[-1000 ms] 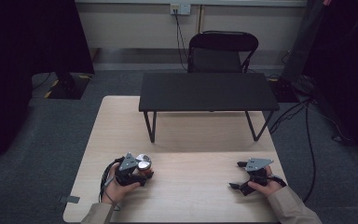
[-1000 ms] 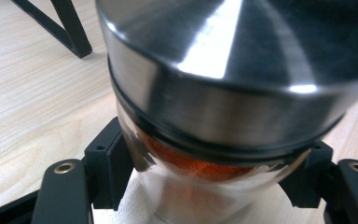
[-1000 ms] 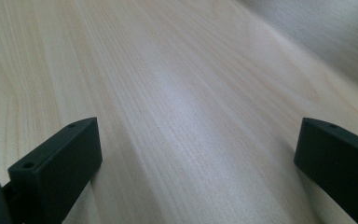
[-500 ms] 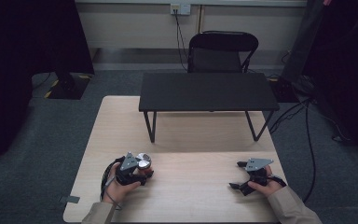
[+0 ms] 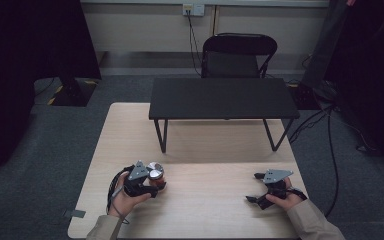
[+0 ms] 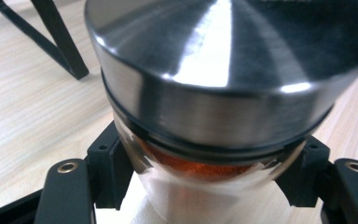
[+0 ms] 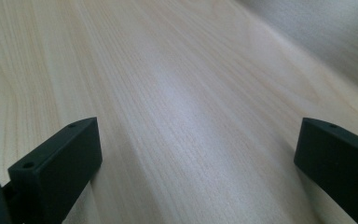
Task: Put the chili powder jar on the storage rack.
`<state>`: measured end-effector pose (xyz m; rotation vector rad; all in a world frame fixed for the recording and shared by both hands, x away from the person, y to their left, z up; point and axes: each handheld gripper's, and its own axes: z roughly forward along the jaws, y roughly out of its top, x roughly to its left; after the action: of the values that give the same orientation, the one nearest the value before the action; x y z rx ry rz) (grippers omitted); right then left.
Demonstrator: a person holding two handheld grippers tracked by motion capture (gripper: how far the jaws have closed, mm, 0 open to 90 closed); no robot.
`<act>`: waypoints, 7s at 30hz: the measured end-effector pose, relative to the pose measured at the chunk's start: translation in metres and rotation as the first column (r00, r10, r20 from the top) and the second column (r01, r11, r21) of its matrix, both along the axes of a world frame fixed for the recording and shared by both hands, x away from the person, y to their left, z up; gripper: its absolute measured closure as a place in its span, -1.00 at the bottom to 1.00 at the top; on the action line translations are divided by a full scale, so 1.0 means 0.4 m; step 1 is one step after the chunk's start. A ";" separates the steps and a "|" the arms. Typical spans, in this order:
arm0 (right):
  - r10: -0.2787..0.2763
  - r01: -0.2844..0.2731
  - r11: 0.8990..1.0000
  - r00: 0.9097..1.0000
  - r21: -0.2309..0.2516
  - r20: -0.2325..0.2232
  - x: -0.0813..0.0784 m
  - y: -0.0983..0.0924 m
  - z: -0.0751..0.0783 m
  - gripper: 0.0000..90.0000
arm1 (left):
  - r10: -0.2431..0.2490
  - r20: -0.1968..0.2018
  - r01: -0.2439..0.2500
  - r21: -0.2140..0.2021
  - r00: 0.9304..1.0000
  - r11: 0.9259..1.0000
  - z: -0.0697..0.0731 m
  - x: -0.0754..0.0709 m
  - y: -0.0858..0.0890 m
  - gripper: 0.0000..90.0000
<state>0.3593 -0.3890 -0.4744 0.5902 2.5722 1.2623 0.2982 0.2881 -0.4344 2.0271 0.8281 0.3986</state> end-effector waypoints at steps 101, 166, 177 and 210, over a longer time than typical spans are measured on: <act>-0.040 0.040 0.999 0.999 0.008 0.005 -0.028 0.007 -0.005 -1.00 | -0.047 0.083 0.050 -0.036 0.995 0.998 0.526 0.312 -0.137 -0.31; -0.042 0.042 0.999 0.999 0.010 0.005 -0.043 0.003 -0.006 -1.00 | 0.138 0.030 -0.139 0.015 0.990 0.990 0.487 0.467 -0.321 -0.31; -0.042 0.042 0.999 0.999 0.009 0.005 -0.043 0.003 -0.005 -1.00 | 0.131 0.035 -0.131 0.009 0.991 0.991 0.482 0.468 -0.318 -0.31; -0.041 0.041 0.999 0.999 0.009 0.005 -0.046 0.002 -0.006 -1.00 | 0.054 0.089 -0.053 -0.008 0.995 0.999 0.477 0.354 -0.226 -0.97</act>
<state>0.3410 -0.3882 -0.4766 0.6378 2.5379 1.2610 0.4400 0.1978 -0.2434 1.9702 0.8291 0.5124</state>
